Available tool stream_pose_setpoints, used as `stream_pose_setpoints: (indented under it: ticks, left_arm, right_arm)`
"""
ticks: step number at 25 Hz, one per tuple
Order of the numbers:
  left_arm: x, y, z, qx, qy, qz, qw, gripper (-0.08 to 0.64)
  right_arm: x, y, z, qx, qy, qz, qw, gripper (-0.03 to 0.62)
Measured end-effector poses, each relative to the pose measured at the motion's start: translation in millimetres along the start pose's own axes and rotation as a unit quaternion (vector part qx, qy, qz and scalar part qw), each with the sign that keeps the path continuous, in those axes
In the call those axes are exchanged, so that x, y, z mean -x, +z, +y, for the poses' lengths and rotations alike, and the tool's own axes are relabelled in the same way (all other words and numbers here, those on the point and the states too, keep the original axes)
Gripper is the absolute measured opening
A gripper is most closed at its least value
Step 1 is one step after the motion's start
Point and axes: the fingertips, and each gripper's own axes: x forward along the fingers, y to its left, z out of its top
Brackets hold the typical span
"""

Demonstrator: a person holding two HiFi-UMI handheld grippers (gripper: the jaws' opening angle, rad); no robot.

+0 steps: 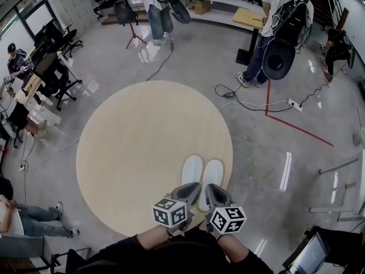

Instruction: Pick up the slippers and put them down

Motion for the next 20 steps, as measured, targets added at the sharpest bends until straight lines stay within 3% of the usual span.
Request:
stream_pose_setpoints:
  ticks: [2,5,14,20]
  left_arm:
    - [6.5,-1.6,-11.3,0.0,-0.028,-0.003,0.9996,0.023]
    - [18.2,-7.9,-18.0,0.003,-0.05,-0.001,0.9988,0.021]
    - [62.5,5.4,-13.8,-0.019,-0.047,-0.023,0.9984,0.023]
    - [119.7,17.3,-0.1,-0.002,-0.055,-0.036,0.9979,0.023]
  right_arm:
    - [2.4,-3.1,12.9,0.0,0.031,0.009,0.999,0.018]
    - [8.3,-7.0,29.6,0.002,0.053,0.019,0.998,0.015]
    - [21.8,-14.5,68.0,0.041,0.038,0.026,0.998,0.015]
    - [24.5,-0.2,126.3,0.063,0.047,-0.008,0.997,0.017]
